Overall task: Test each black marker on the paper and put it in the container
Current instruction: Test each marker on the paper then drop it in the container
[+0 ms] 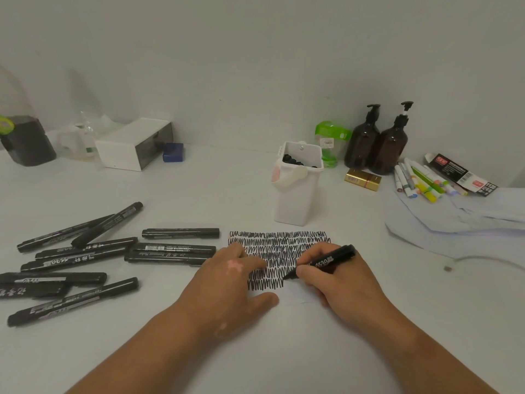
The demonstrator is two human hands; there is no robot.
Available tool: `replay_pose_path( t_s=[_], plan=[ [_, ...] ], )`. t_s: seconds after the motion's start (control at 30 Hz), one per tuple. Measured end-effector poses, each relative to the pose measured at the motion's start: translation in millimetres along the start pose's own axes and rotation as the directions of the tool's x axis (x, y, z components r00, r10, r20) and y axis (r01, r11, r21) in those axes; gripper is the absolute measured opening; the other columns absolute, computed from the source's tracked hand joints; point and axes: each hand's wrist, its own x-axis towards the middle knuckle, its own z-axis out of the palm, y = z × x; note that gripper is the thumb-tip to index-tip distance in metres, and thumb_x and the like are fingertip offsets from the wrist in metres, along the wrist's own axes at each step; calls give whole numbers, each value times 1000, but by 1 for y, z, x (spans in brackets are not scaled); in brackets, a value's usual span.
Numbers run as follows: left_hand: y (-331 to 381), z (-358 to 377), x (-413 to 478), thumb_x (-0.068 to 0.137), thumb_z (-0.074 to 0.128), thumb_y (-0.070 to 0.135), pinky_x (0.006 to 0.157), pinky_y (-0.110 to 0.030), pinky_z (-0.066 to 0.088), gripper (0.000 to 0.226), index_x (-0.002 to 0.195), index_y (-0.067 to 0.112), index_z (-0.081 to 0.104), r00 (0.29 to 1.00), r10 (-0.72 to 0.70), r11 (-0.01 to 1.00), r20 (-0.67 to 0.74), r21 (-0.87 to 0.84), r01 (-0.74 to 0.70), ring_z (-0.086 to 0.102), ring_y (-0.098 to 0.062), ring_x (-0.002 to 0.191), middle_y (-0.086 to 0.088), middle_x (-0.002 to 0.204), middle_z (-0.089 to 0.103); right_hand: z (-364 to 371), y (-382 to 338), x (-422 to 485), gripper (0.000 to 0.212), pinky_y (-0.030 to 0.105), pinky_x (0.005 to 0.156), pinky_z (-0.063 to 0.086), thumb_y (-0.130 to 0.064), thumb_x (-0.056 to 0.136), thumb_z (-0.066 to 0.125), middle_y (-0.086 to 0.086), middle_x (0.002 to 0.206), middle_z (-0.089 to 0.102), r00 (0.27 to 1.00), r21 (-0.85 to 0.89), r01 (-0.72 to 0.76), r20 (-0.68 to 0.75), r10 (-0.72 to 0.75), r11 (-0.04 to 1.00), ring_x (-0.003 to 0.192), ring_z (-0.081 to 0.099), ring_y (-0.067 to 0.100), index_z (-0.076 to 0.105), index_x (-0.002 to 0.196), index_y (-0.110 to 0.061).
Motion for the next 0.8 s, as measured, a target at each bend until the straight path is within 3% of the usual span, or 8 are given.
replay_pose_path(
  t_s=[0.07,0.23,0.4,0.53,0.67,0.8],
  plan=[
    [0,0,0,79,62,68,92,-25,43,60,132,41,55,1000,2,1000,1,1,-2,49,-9,105,12,107,47,0,0,0,9,12,50,37,-35,68,69,-15,60,66,1000,-35,16,22,-15,999,51,55,0,72,76,-32],
    [-1,1,0,78,63,68,93,-25,42,61,132,40,56,1000,8,1000,-3,1,-8,50,-10,106,12,107,47,0,4,3,6,14,52,38,-35,75,74,-15,61,67,1000,-26,1,-29,-1,1000,51,56,-1,72,80,-33],
    [-2,1,0,76,62,70,91,-24,43,63,131,41,56,1000,6,1000,-1,-8,-6,50,-9,103,13,106,47,-1,2,3,10,10,49,39,-38,68,69,-16,60,66,1000,-48,2,-17,-3,999,53,55,-2,71,77,-32],
    [0,-1,0,76,63,69,93,-26,44,61,129,39,58,1000,-1,1000,7,1,1,51,-11,104,12,106,48,-1,4,4,4,11,50,38,-32,78,75,-16,60,66,999,-27,-23,-44,22,999,53,55,-2,71,79,-32],
    [2,-3,-1,77,63,69,93,-27,43,61,131,39,57,1000,-7,1000,19,-4,7,50,-11,105,12,107,48,-2,1,3,15,10,50,39,-38,65,65,-16,59,64,1000,-32,-27,-5,27,999,53,53,-2,69,77,-28],
    [4,-5,-2,78,63,68,93,-26,43,60,130,39,56,1000,-7,1000,27,-5,7,50,-10,104,12,107,47,-2,1,3,14,16,50,37,-35,65,65,-13,57,62,999,43,-11,-30,12,999,51,51,1,69,74,-26]
  ],
)
